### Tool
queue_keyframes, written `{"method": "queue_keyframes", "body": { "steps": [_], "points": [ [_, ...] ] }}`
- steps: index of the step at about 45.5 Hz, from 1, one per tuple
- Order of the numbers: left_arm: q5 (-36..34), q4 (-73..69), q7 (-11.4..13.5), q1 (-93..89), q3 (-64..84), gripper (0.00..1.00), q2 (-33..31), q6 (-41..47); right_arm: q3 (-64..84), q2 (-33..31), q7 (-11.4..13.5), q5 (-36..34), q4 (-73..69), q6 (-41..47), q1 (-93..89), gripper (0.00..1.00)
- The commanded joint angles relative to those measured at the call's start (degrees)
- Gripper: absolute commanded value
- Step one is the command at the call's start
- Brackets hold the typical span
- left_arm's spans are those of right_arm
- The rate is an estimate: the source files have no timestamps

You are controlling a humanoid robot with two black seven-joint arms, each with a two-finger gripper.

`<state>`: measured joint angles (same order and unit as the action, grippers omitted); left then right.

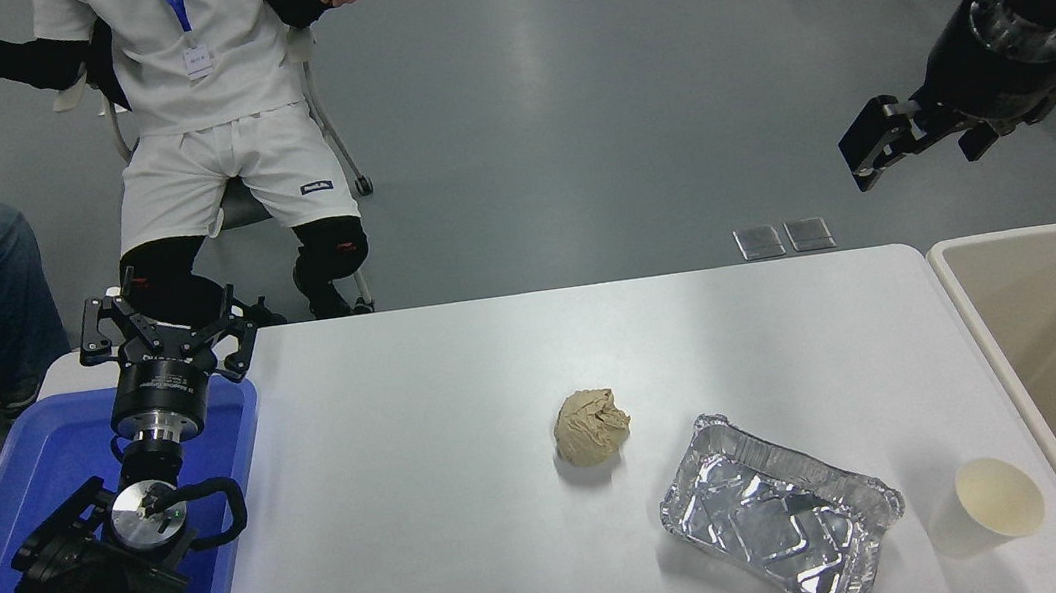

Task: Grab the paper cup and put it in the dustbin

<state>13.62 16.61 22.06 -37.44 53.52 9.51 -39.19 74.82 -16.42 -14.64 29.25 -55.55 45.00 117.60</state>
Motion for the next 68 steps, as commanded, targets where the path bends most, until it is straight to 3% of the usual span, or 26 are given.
{"method": "queue_keyframes", "body": {
  "steps": [1, 19, 36, 61, 68],
  "points": [
    [-0.1, 0.0, 0.0, 0.0, 0.0, 0.99, 0.0, 0.0, -0.6, -2.6, 0.0, 3.9, 0.1, 0.0, -3.6, 1.00],
    [-0.1, 0.0, 0.0, 0.0, 0.0, 0.99, 0.1, 0.0, 0.8, -12.7, 0.0, 4.0, 0.4, 0.0, -10.9, 1.00],
    [0.0, 0.0, 0.0, 0.0, 0.0, 0.99, 0.1, 0.0, -4.2, -17.6, 0.1, 3.2, 0.3, 0.0, -18.3, 1.00],
    [0.0, 0.0, 0.0, 0.0, 0.0, 0.99, 0.1, 0.0, -7.8, -20.6, 0.1, 7.5, -0.3, 0.0, -24.1, 1.00],
    [0.0, 0.0, 0.0, 0.0, 0.0, 0.99, 0.1, 0.0, -11.0, -20.5, 1.8, 7.6, -0.3, 0.0, -27.3, 1.00]
  ]
}}
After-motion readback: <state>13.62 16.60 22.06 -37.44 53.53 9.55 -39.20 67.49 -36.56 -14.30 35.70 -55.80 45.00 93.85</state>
